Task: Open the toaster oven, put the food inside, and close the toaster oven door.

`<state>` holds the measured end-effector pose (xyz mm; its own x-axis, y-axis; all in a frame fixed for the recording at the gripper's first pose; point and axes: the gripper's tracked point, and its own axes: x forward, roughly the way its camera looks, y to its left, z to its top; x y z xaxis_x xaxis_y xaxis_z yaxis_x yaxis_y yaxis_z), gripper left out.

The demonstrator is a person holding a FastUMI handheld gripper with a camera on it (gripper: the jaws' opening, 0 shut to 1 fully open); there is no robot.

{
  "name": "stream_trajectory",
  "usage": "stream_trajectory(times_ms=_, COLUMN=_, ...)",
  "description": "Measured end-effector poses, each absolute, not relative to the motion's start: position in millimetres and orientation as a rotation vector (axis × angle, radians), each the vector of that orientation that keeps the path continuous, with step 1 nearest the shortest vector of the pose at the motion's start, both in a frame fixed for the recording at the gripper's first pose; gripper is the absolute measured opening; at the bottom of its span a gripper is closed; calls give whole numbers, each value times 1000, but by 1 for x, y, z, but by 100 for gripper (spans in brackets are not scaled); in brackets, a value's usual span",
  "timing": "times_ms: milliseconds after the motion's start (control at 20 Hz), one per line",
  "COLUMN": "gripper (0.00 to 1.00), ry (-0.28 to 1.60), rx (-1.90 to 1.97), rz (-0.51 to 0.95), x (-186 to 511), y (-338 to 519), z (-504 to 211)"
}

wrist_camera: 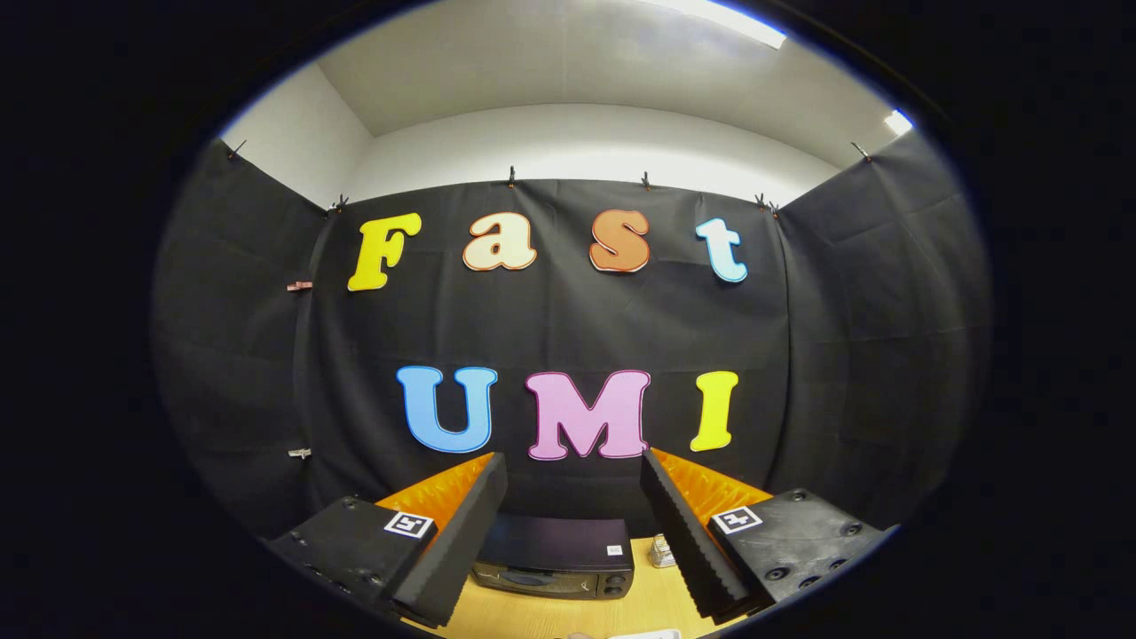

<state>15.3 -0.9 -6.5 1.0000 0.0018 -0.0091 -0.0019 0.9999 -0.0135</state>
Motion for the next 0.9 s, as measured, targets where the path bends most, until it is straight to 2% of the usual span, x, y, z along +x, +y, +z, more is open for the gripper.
stream_trajectory(times_ms=550, gripper=98, ry=52, rx=7, rz=22, x=48, y=15, z=-44)
stream_trajectory(times_ms=900, gripper=98, ry=146, rx=105, rz=-14, x=103, y=33, z=-156)
